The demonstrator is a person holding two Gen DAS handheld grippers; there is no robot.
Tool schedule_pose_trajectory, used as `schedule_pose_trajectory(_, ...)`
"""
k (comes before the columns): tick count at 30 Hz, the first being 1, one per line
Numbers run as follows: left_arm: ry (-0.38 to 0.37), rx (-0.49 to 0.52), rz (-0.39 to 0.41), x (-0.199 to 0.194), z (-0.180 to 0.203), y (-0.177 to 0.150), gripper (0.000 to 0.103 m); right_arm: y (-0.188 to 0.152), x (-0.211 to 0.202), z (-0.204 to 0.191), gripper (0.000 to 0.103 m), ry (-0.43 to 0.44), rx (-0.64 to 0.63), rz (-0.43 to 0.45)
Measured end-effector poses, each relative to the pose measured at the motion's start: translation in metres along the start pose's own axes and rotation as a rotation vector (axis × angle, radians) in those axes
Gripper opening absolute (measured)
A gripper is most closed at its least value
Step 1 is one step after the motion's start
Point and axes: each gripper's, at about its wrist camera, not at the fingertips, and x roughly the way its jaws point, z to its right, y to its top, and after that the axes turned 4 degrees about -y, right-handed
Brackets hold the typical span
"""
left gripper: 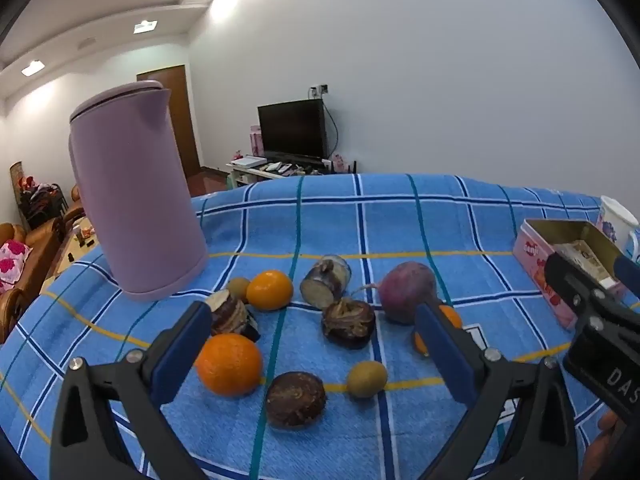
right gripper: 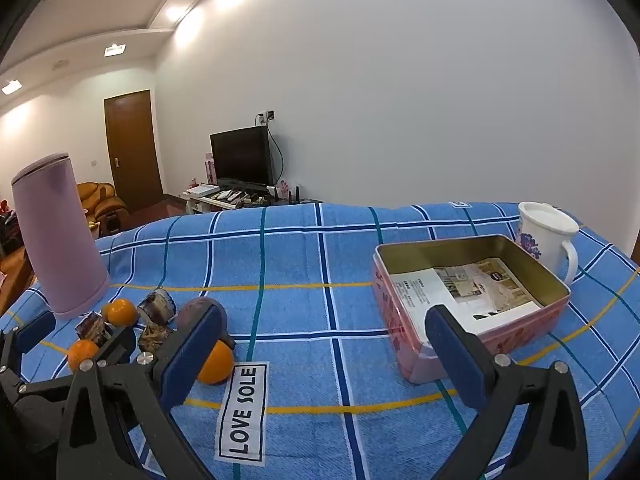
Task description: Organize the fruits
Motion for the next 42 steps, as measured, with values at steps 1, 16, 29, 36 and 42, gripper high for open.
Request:
schedule_pose_trajectory(1,0.002,0.006,0.002,0.000,0.001,0.000,0.103,0.000,-0.002,-0.001,0.102,-0.001,-0.001,0.001)
schedule_pose_trajectory(16,-0.023,-0.018,-0.004,-0.001,0.004,-0.001,0.103,0.000,-0.008,0.002,0.102,0.002,0.008,-0.002)
schedule_pose_trajectory(29,-0.024,-0.011,-0.007,0.000,0.006,-0.001,0.103,0.000,-0.008,0.001,0.102,0.000,0.009,-0.006)
schedule_pose_trajectory(36,-0.025,-0.010,-0.009,-0.001,0.007,0.000,0.103,0.000,-0.008,0.002,0.102,0.001,0.010,-0.006)
schedule_pose_trajectory(42,-0.026,-0.010,-0.010,-0.001,0.008,-0.001,0.103,0.000,-0.009,0.001,0.102,0.001,0.009,-0.008)
